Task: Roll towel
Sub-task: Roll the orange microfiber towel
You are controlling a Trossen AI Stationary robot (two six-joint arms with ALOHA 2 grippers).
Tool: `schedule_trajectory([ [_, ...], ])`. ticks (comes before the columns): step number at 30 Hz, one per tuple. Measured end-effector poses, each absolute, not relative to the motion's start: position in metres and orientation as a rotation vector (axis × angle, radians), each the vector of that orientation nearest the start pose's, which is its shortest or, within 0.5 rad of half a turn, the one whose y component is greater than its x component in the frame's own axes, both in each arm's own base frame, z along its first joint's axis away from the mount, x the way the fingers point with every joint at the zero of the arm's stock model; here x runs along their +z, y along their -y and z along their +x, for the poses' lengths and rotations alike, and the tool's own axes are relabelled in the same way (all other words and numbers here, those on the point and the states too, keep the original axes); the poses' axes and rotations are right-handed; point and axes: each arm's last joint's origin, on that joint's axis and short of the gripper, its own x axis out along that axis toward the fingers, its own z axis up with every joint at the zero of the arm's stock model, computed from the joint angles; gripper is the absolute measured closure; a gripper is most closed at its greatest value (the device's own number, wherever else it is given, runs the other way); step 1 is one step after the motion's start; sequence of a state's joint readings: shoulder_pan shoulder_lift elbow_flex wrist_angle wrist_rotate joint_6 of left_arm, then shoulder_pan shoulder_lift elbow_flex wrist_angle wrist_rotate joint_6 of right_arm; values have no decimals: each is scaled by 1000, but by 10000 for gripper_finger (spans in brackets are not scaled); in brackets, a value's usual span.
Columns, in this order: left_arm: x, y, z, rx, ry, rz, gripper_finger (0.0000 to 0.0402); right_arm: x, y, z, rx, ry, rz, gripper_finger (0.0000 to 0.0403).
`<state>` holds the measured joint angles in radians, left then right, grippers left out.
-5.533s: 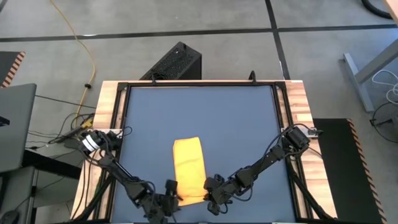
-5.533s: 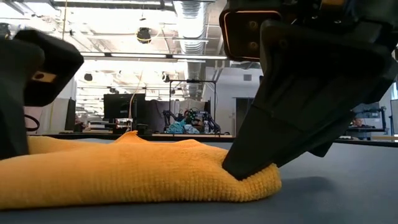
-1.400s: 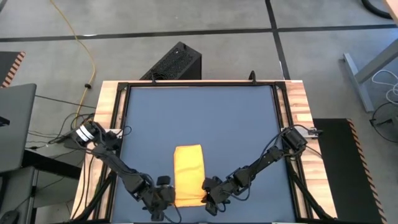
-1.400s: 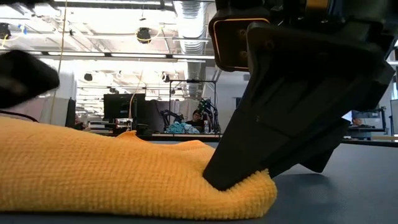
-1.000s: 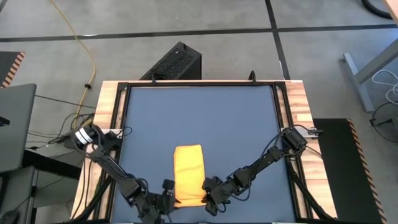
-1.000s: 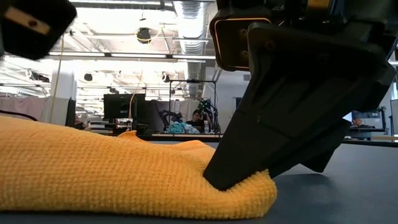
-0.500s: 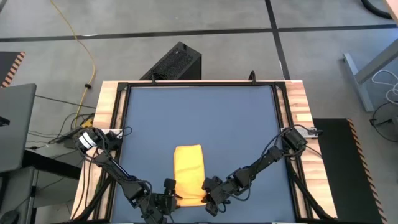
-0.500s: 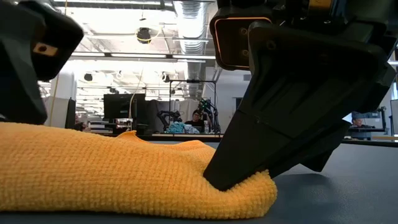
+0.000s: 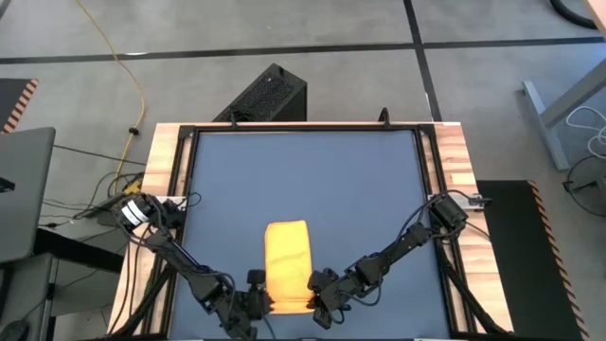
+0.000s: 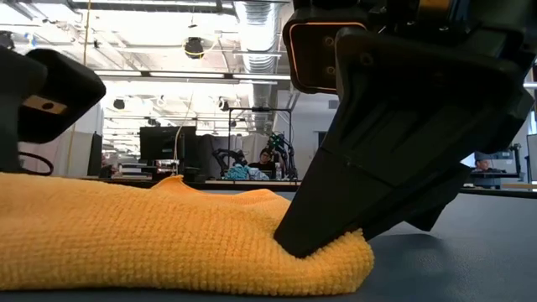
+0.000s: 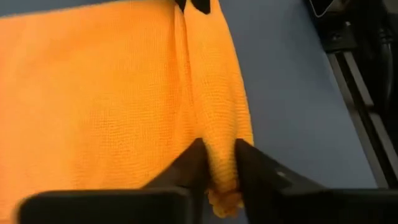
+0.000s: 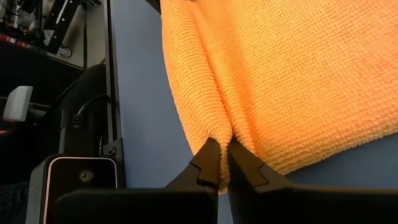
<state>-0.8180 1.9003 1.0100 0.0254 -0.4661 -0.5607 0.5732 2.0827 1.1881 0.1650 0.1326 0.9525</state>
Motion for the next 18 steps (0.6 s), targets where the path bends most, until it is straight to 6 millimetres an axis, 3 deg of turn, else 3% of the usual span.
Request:
schedule_trajectory([
  [3, 130, 260, 261, -130, -749, -47, 389, 116, -225, 356, 54, -820, 654, 349],
  [10, 135, 264, 265, -196, -721, -101, 398, 124, -225, 355, 90, -824, 643, 300],
  [18, 132, 260, 265, -191, -766, -96, 400, 155, -223, 349, 166, -793, 590, 282],
])
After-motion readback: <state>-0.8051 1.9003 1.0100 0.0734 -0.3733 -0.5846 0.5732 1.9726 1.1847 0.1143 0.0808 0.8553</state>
